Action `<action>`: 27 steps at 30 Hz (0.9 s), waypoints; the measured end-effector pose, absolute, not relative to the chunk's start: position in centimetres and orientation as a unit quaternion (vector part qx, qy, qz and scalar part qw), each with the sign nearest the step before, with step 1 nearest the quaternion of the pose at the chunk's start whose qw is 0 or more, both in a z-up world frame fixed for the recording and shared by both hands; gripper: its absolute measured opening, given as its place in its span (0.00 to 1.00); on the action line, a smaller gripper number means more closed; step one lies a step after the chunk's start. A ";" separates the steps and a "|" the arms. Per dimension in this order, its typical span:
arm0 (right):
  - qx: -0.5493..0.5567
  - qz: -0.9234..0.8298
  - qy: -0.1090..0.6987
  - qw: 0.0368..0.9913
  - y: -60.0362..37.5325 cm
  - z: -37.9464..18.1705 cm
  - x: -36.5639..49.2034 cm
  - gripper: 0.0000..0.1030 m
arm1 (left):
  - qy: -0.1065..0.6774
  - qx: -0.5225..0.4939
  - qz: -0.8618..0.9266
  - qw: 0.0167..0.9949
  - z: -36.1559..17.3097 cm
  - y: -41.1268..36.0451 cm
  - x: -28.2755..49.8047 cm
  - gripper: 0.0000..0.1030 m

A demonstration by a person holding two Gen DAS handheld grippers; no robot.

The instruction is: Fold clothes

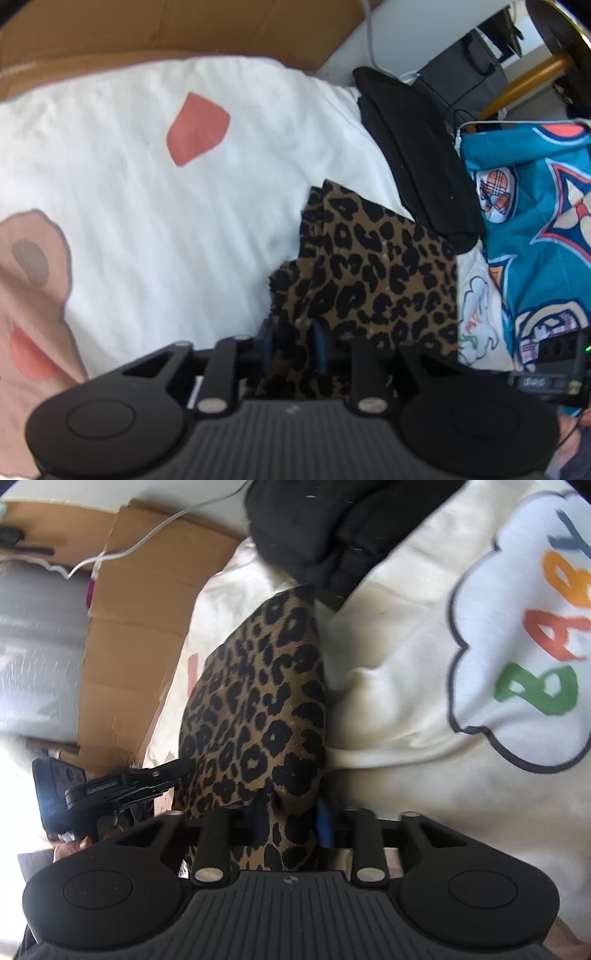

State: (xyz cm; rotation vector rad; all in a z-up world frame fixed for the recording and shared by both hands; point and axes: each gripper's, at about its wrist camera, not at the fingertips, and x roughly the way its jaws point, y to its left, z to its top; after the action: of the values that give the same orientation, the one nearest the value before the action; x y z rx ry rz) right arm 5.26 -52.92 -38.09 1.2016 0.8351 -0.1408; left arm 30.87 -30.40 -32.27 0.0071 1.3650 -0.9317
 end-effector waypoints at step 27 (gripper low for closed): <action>0.580 -0.067 0.364 0.726 -52.7 -38.8 6.2 0.35 | 0.646 0.086 -0.445 0.614 -33.4 -34.2 31.9 0.60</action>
State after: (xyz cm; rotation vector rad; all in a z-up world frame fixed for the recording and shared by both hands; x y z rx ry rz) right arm 6.18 -52.73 -38.77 1.2791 0.8034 -0.1469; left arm 31.92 -34.22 -33.45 0.1981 1.4885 -1.0268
